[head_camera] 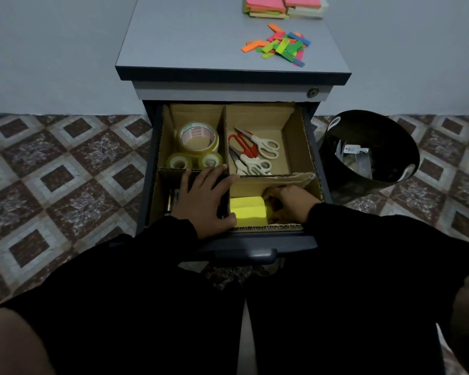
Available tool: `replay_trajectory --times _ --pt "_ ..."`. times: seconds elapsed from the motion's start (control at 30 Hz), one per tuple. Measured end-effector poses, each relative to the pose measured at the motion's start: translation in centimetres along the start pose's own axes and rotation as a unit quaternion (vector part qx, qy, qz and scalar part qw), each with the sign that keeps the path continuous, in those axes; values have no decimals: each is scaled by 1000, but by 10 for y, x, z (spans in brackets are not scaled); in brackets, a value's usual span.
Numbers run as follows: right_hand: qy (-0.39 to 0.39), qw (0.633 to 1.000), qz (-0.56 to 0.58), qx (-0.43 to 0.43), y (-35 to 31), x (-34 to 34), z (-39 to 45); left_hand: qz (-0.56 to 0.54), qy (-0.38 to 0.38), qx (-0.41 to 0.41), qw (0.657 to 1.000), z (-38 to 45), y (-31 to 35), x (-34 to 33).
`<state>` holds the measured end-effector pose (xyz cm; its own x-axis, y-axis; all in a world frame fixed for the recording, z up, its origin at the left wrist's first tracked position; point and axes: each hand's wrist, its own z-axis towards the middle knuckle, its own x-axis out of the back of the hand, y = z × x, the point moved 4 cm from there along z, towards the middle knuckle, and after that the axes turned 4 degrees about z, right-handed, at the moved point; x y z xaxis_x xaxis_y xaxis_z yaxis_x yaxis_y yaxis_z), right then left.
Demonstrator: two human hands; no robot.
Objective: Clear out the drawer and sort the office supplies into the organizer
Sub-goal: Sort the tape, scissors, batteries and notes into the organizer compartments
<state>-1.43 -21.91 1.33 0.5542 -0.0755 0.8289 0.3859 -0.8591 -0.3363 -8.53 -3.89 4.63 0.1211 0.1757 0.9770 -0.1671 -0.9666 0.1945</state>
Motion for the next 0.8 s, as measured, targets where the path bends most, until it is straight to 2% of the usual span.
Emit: replay_trajectory --times 0.27,0.5,0.8 --pt "-7 995 -96 13 -7 3 1 1 -3 -4 1000 -1 -1 0" --pt "9 975 -211 71 -19 6 -3 6 2 -4 1000 0 -2 -1" --pt "-11 985 -155 70 -12 3 1 -59 5 7 998 0 -3 4"
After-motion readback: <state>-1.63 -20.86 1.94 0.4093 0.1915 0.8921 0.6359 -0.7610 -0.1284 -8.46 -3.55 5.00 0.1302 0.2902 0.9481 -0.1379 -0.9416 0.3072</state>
